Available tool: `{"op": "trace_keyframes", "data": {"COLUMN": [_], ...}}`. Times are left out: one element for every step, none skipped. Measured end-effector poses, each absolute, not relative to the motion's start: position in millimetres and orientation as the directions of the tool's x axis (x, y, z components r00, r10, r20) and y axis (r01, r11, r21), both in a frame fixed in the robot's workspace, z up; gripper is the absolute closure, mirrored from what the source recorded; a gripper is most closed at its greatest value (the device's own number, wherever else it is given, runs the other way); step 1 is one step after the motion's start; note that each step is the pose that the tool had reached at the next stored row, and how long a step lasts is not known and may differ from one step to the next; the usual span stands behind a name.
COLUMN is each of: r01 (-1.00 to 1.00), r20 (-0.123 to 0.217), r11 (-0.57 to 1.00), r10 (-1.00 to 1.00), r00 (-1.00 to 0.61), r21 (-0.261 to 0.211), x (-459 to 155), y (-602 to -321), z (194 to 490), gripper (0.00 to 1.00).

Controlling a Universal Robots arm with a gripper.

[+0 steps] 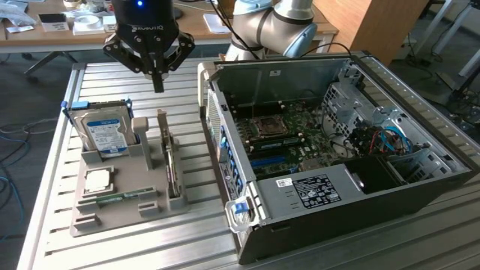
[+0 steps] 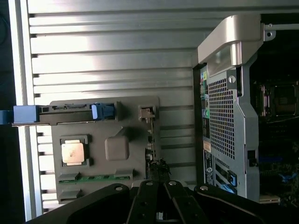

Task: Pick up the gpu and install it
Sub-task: 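Reach for the gpu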

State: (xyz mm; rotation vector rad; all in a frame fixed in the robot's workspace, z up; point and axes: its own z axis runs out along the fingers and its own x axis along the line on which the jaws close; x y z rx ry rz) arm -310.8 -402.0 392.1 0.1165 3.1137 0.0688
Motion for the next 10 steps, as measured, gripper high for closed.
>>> {"op": "trace_keyframes", "data": {"r01": [0.074,0.074,0.074,0.074,0.074,0.074,0.074,0.074,0.074,0.074], "r20": [-0.023,-0.023,-0.023,-0.023,-0.023,-0.023,-0.023,-0.023,-0.023,-0.023], "r11": [0.996,0.996,0.996,0.996,0.996,0.996,0.996,0.996,0.996,0.996], "r10": [0.075,0.075,0.075,0.075,0.075,0.075,0.075,0.075,0.075,0.075], "r00": [-0.997,-0.997,-0.997,-0.997,-0.997,-0.997,-0.997,-0.997,-0.997,-0.997], "r21": [0.045,0.045,0.045,0.045,0.045,0.045,0.045,0.045,0.045,0.045], "x": [-310.9,-310.9,-310.9,-310.9,-310.9,-311.0,-311.1,-311.1,-311.1,-311.2], "y": [-402.3,-402.6,-402.8,-403.2,-403.6,-404.1,-404.6,-405.1,-405.5,-405.9], "z": [392.1,392.1,392.1,392.1,392.1,392.1,392.1,392.1,392.1,392.1], "gripper": [0.89,0.89,0.89,0.89,0.89,0.89,0.89,0.89,0.89,0.89]}}
